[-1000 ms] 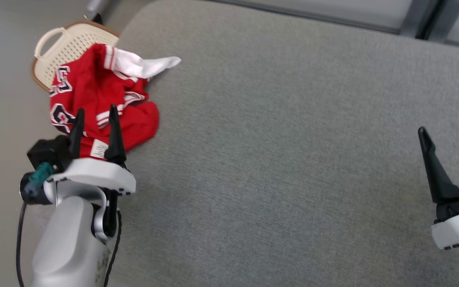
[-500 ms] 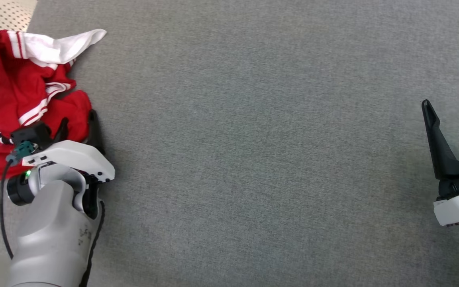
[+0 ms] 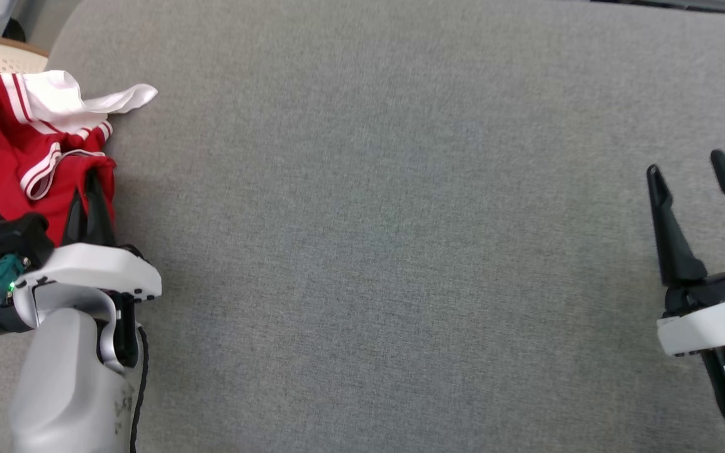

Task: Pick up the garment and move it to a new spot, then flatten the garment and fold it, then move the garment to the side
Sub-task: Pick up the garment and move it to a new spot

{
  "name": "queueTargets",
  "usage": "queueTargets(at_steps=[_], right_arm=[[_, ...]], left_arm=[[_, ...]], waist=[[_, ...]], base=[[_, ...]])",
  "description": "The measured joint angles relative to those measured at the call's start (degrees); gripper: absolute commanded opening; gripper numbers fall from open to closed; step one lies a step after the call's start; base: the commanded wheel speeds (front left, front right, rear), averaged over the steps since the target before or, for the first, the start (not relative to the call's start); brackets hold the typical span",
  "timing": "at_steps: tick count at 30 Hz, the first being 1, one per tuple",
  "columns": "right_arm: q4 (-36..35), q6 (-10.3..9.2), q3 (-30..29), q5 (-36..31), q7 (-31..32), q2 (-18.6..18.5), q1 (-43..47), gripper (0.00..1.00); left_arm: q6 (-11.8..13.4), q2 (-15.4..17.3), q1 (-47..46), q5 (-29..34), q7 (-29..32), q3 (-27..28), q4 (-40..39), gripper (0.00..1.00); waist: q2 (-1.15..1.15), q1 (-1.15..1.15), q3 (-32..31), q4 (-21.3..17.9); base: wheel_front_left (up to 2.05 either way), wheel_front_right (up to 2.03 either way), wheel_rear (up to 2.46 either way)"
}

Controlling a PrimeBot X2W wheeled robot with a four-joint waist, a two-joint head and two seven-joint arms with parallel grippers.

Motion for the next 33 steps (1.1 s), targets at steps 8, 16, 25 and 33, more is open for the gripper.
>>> queueTargets(at_steps=[8,16,25,33], right_arm=[[4.14,0.00,1.03,0.80,-2.27,2.23,2.11,1.00],[6.08,0.00,2.05,0.69,-3.35,3.71,3.44,1.00],[8.16,0.00,4.19,1.46,-4.67,5.46,3.29,1.00],[10.01,0.00,4.78,2.80,-6.21,6.75,3.15,1.00]], left_arm=[[-0.78,-0.82,7.74,4.43,-0.01,-1.08,-14.27,0.00],[-1.83,-1.54,13.27,6.46,4.11,-7.50,-26.91,0.00],[-2.69,-2.79,15.43,4.89,9.12,-17.78,-32.04,0.00],[-3.32,-3.04,9.94,3.56,10.26,-27.68,-28.92,0.00]], waist=[[0.00,0.00,-6.07,-2.02],[0.00,0.00,-10.19,-7.06],[0.00,0.00,-11.61,-15.74],[0.00,0.00,-10.84,-24.91]], base=[[0.00,0.00,0.00],[0.00,0.00,0.00],[0.00,0.00,0.00],[0.00,0.00,0.00]])
